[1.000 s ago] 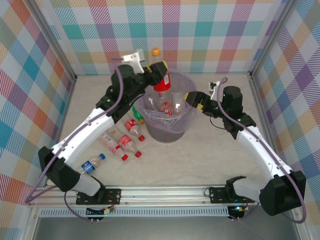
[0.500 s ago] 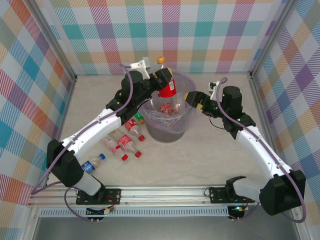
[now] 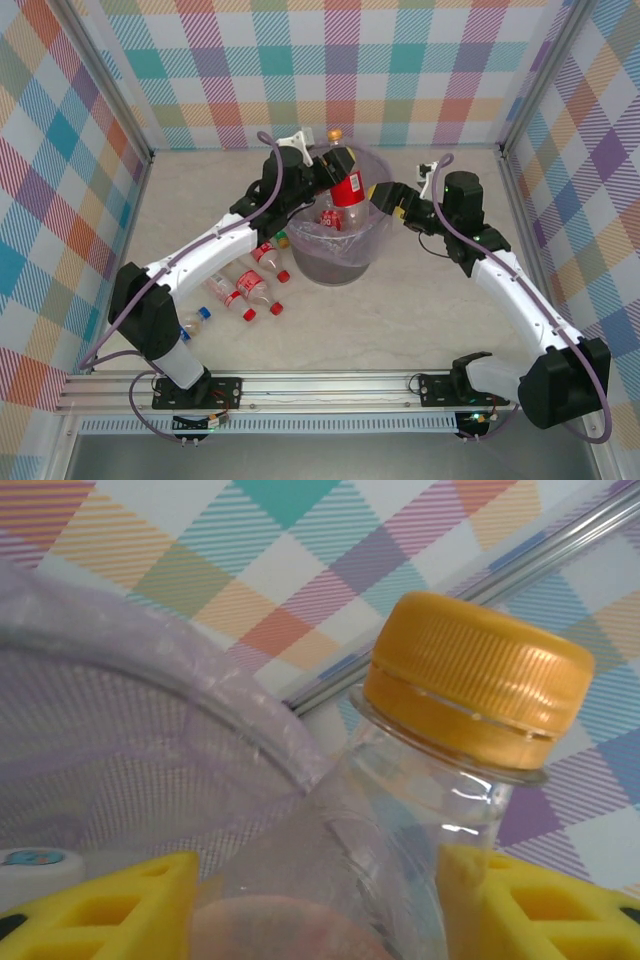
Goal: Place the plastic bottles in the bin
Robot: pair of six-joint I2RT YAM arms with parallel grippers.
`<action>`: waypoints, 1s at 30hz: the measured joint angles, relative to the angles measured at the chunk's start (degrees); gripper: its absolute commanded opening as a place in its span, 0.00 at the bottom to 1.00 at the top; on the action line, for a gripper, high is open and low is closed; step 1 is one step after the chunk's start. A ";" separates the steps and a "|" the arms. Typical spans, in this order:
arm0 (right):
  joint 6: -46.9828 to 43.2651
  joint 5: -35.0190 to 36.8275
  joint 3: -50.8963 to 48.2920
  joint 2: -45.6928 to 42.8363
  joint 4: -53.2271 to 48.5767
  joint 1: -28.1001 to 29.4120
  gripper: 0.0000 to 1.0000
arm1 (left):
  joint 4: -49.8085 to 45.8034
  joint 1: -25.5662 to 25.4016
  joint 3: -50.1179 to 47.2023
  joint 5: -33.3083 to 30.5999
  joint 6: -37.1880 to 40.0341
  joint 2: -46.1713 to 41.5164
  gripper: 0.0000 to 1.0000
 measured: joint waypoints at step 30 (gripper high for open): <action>-3.04 3.85 1.70 0.39 -3.08 0.26 1.00 | -15.96 0.02 10.54 2.23 11.91 1.79 0.95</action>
